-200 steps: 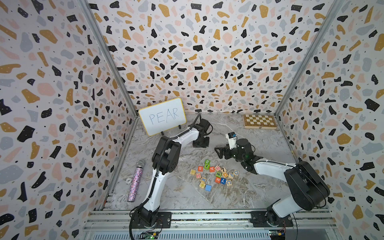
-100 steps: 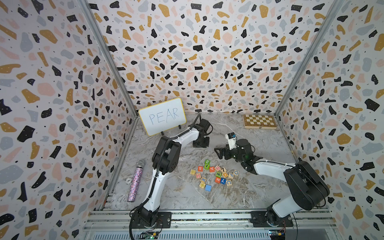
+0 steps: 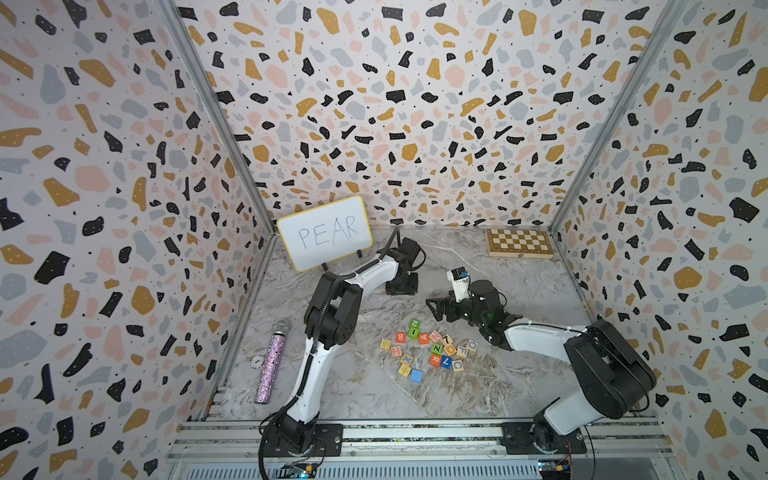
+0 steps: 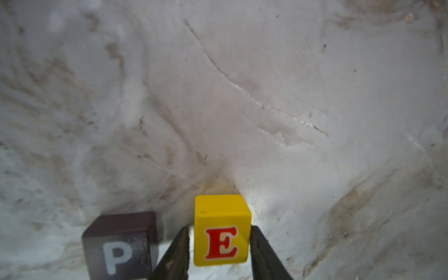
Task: Spell the uppercase word “pear” with letter blocks
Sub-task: Place the letter block at the center of the board.
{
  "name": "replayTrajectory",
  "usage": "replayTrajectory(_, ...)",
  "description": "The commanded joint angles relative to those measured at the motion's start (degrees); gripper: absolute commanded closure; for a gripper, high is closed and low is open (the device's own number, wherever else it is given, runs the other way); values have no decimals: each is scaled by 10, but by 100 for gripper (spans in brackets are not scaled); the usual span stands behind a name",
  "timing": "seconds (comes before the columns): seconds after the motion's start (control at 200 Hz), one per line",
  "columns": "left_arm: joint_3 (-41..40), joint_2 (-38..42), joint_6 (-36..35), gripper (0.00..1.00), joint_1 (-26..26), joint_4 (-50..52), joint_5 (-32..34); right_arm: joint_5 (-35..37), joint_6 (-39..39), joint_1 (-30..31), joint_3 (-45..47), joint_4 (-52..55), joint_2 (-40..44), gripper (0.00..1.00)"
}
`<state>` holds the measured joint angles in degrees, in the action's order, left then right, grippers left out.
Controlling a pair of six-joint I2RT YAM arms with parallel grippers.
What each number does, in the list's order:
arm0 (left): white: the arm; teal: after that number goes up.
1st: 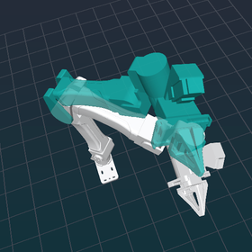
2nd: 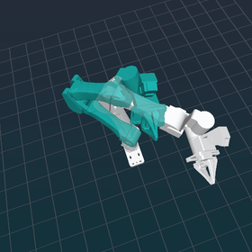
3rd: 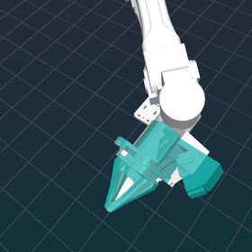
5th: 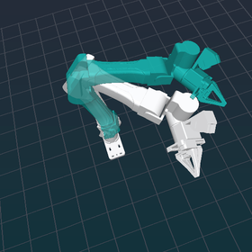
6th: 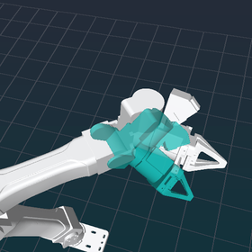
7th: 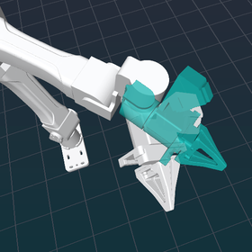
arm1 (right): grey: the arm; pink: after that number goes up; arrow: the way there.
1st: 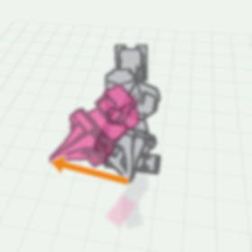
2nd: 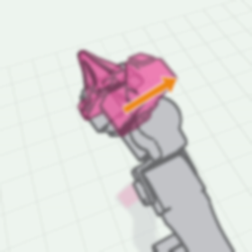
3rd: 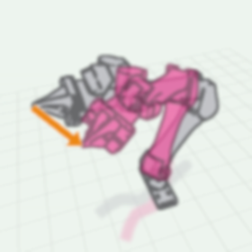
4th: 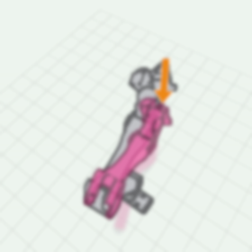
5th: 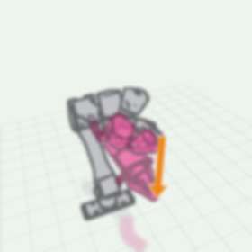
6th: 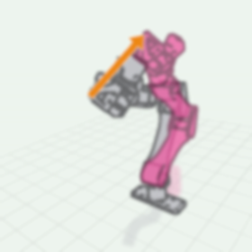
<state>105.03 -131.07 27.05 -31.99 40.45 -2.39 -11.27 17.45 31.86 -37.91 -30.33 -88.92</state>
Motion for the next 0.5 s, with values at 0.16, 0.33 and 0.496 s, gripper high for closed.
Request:
replayTrajectory(0.16, 2, 12, 5, 55, 1, 2, 2, 9, -7, 3, -5, 3, 1, 2)
replayTrajectory(0.33, -9, 29, 4, 56, 1, -12, -8, 9, -7, 4, -4, 3, 0, 2)
replayTrajectory(0.496, -9, 44, 0, 56, 1, -13, -10, 14, -10, 4, -4, 4, 2, 2)
